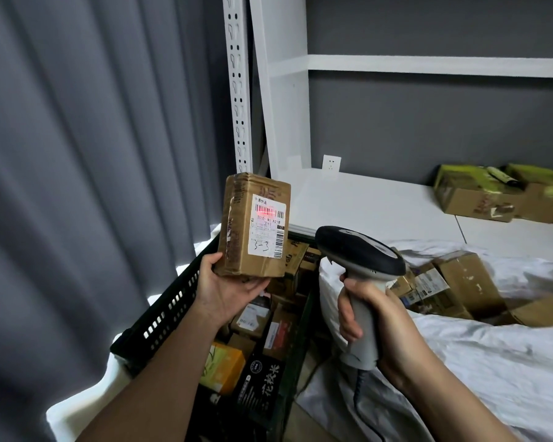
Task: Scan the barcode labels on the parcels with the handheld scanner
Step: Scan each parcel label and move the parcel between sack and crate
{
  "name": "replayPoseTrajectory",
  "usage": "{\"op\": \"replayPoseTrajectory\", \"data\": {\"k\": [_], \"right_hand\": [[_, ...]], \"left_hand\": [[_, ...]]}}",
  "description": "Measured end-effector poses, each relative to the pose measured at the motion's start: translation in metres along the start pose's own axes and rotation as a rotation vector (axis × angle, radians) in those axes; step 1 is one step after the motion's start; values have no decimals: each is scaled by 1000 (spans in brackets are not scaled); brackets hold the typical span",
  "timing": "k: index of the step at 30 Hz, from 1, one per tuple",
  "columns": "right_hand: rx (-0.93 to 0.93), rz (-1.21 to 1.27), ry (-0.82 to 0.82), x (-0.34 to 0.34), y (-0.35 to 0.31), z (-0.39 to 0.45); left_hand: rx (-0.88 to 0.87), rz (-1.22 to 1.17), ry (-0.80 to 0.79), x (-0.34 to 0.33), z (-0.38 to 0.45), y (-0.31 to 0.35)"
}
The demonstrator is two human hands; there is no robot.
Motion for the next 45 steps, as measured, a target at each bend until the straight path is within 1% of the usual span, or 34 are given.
{"op": "replayPoseTrajectory", "data": {"k": [3, 7, 17, 20, 22, 25, 27, 29, 34, 36, 38, 40, 43, 45], "right_hand": [[7, 42, 7, -1, 0, -1], [7, 87, -29, -5, 3, 1], [10, 47, -58, -13, 4, -1], [21, 57, -43, -10, 2, -1], [53, 52, 2, -2, -3, -2], [109, -26, 170, 24, -17, -8], [102, -65, 322, 52, -25, -17], [110, -72, 434, 79, -34, -28], [146, 3, 618, 147, -58, -68], [180, 46, 663, 172, -68, -86], [197, 100, 691, 190, -73, -100], [209, 140, 706, 206, -77, -113], [222, 142, 735, 226, -82, -131], [227, 147, 760, 240, -84, -142]], "left_hand": [[-5, -15, 1, -1, -2, 1], [-13, -9, -6, -1, -1, 1], [6, 6, -24, -3, -4, -2], [17, 19, -15, -2, -4, -4], [28, 57, -14, -1, -3, -6], [20, 240, -56, -7, -3, -10], [-3, 381, -73, -18, -5, -15], [-44, 540, -80, -33, -7, -21], [-175, 985, -177, -113, -5, -56], [-261, 1152, -273, -158, -1, -81], [-364, 1428, -372, -197, 0, -105], [-430, 1695, -504, -234, -6, -137], [-510, 1913, -659, -276, -14, -182], [-485, 2023, -741, -287, -15, -212]]}}
Point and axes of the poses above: each hand's wrist, its own z-axis towards the middle knuckle, its own x-axis out of the back of the hand, y = z × x, the point moved 9 cm from there along z, towards the middle knuckle, and after that the axes turned 15 degrees about -x, right-handed, at the moved point
